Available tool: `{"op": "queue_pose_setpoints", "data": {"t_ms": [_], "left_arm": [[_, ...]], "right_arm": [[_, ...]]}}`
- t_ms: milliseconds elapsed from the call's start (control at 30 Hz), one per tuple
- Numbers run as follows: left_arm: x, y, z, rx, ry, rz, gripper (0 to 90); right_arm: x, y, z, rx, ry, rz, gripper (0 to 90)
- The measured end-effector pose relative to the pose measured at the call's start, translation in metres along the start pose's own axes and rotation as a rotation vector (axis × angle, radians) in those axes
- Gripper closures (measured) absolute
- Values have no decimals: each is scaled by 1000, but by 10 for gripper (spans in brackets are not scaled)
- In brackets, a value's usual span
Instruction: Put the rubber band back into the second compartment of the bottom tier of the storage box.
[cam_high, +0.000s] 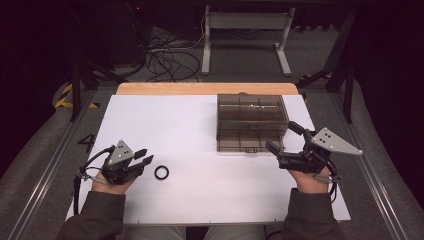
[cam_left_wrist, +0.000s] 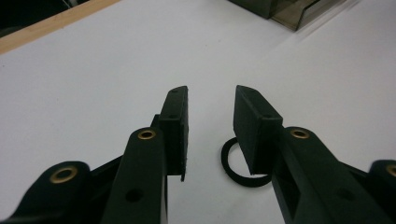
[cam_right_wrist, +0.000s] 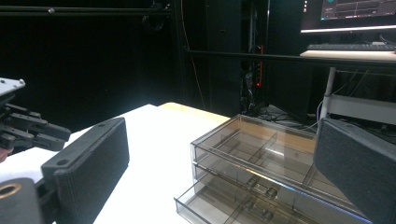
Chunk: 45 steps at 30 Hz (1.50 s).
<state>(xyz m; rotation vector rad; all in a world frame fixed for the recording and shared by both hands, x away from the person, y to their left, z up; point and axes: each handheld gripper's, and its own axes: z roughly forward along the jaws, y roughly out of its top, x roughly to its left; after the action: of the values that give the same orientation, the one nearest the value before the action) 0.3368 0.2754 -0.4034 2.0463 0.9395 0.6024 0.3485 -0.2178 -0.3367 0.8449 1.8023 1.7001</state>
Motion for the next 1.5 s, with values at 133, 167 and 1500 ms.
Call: {"op": "queue_pose_setpoints", "data": {"t_ms": [133, 167, 1500], "left_arm": [[1, -3, 5, 18, 0, 1, 674], [1, -3, 6, 22, -2, -2, 675], [-4, -18, 41, 147, -43, -7, 775]], "right_arm": [[0, 1, 0, -1, 0, -2, 43], [0, 1, -1, -2, 1, -2, 43], [1, 1, 0, -3, 4, -4, 45]]}}
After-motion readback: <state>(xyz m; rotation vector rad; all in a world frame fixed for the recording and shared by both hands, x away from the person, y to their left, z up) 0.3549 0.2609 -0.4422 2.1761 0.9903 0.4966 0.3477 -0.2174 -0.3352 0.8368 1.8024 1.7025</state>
